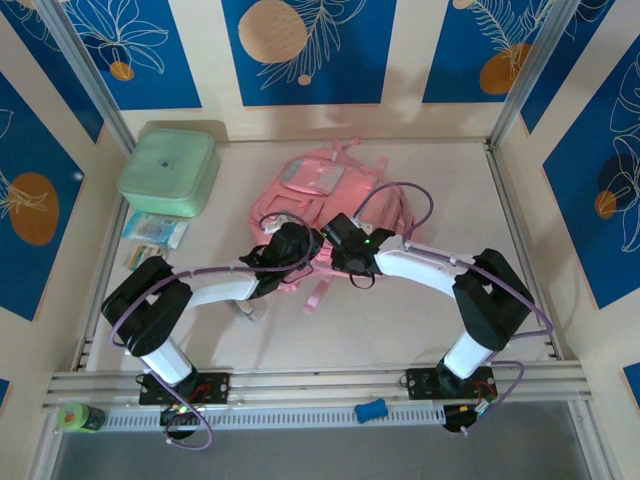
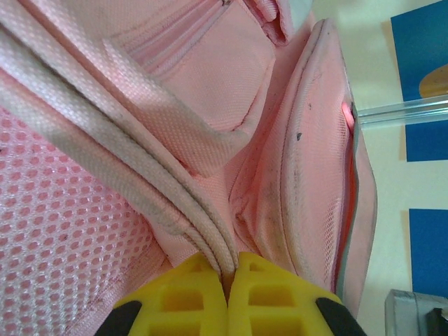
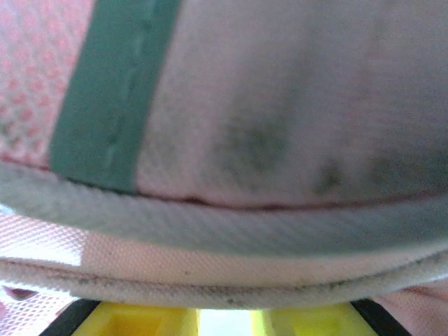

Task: Pack the student bag
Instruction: Zip the student bag at the center of the table.

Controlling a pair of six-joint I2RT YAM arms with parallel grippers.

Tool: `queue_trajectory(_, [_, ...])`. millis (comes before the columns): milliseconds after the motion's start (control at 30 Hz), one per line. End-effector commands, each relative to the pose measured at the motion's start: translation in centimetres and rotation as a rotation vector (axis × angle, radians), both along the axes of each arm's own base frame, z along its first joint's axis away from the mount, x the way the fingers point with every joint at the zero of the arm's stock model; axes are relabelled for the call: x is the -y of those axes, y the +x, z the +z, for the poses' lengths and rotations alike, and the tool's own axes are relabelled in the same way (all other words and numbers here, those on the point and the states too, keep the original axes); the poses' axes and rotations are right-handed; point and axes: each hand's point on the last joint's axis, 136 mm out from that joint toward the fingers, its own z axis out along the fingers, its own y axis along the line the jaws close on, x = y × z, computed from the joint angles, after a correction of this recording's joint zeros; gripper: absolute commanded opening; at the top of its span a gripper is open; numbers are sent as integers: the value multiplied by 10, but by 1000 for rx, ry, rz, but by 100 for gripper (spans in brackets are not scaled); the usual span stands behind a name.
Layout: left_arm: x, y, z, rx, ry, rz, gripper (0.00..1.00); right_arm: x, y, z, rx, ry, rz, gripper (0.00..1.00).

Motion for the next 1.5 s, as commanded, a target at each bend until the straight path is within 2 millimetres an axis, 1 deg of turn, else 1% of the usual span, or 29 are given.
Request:
queue_trajectory(0, [13, 9, 49, 107, -80, -29, 0, -8, 16, 8, 71, -53, 50, 25])
queue_trajectory(67, [12, 9, 49, 108, -81, -27, 0, -3, 18, 6, 73, -96, 41, 24])
queue_trajectory(167, [11, 9, 50, 112, -76, -25, 0, -2, 19, 7, 75, -126, 58, 18])
queue_trajectory(233, [10, 8, 49, 112, -67, -24, 0, -3, 18, 15, 104, -144, 79, 13])
queue_trajectory(300, [7, 9, 50, 117, -60, -20, 0, -1, 15, 22, 122, -161, 94, 12])
queue_trajectory(400, [1, 12, 48, 113, -56, -13, 0, 7, 6, 28, 108, -182, 98, 8])
queue_trajectory(567, [-10, 18, 44, 102, -21, -32, 0, 24, -11, 31, 64, -188, 143, 5])
queue_trajectory(767, [-29, 32, 38, 85, 12, -36, 0, 51, -29, 33, -6, -178, 185, 2])
queue_trajectory(867, [-36, 40, 34, 69, 27, -59, 0, 61, -34, 32, -43, -192, 216, 1])
queue_trajectory(900, [-38, 44, 34, 72, 32, -68, 0, 60, -35, 32, -54, -200, 238, 0])
queue_trajectory(967, [-39, 51, 35, 78, 47, -86, 0, 51, -40, 31, -69, -190, 284, 0])
queue_trajectory(1000, [-37, 56, 39, 91, 52, -105, 0, 41, -42, 31, -74, -163, 309, 0])
queue_trajectory(1033, [-34, 60, 44, 106, 53, -124, 0, 30, -43, 32, -74, -123, 334, 0])
queue_trajectory(1100, [-25, 69, 49, 118, 54, -167, 0, -5, -46, 38, -62, -1, 395, 0])
queue_trajectory(1167, [-15, 73, 52, 137, 36, -203, 0, -31, -44, 42, -60, 93, 421, 0])
queue_trajectory(1200, [-13, 73, 53, 144, 22, -214, 0, -37, -40, 42, -68, 115, 410, 0])
queue_trajectory(1267, [-14, 71, 47, 125, 12, -225, 0, -40, -33, 40, -73, 115, 390, 0])
queue_trajectory(1367, [-29, 64, 39, 100, 12, -222, 4, -39, -27, 38, -56, 97, 395, 0])
queue_trajectory(1400, [-34, 60, 38, 97, 12, -215, 9, -40, -26, 39, -47, 103, 400, 0])
queue_trajectory(1467, [-43, 50, 37, 86, 17, -203, 22, -43, -24, 40, -41, 123, 406, 0])
